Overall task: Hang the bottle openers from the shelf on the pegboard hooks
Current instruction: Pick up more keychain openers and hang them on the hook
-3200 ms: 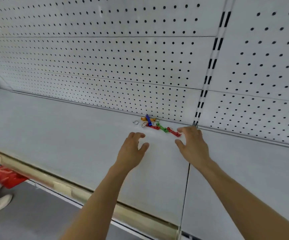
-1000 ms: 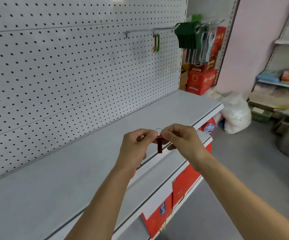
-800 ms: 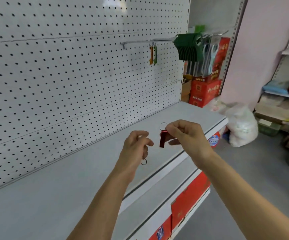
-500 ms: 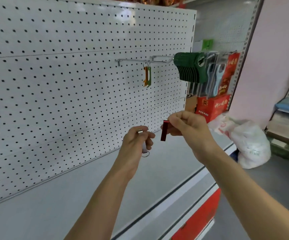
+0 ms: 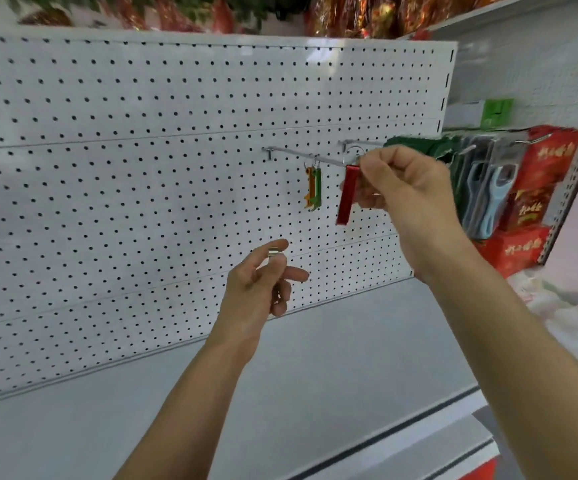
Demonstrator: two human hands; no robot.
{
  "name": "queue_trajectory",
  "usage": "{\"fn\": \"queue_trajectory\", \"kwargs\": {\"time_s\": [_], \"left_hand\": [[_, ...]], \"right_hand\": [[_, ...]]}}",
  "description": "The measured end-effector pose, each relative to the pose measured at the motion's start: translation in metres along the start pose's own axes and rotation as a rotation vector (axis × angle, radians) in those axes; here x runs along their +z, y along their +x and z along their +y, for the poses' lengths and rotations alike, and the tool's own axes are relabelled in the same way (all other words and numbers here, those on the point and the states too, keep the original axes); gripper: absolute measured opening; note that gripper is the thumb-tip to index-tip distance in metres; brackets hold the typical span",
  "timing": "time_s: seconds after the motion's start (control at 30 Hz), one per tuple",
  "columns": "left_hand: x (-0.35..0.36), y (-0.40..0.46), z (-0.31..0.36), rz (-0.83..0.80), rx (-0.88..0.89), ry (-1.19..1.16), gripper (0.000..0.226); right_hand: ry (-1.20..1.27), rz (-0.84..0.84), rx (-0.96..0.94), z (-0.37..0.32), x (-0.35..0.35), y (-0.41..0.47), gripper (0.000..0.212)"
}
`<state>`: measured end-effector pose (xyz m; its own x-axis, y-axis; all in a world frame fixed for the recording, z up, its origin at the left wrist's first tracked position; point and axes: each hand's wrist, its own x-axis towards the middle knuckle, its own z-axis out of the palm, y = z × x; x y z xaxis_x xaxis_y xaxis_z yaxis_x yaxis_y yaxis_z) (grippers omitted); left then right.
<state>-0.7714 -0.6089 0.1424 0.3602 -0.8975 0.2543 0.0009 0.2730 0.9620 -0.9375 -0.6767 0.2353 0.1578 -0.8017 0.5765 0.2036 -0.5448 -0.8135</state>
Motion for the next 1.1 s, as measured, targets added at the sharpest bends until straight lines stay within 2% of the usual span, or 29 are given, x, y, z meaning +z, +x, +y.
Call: {"fn": "queue_trajectory", "kwargs": {"time_s": [0.23, 0.63, 0.93, 1.1], "left_hand": [[0.017, -0.004, 0.009, 0.115, 0.0, -0.027, 0.021], [0.029, -0.011, 0.022, 0.283, 0.059, 0.174, 0.017], [0.027, -0.01, 0.024, 0.348, 0.073, 0.085, 0.013], [0.034, -0.009, 0.026, 0.362, 0.068, 0.008, 0.01]], "right_hand": [[-0.025, -0.079, 0.079, 0.01, -0.012, 0.026, 0.019], [-0.05, -0.207, 0.141, 0.036, -0.009, 0.059, 0.019], [-0.069, -0.27, 0.158, 0.053, 0.001, 0.081, 0.023], [-0.06, -0.289, 0.162, 0.058, 0.002, 0.085, 0.017]]}}
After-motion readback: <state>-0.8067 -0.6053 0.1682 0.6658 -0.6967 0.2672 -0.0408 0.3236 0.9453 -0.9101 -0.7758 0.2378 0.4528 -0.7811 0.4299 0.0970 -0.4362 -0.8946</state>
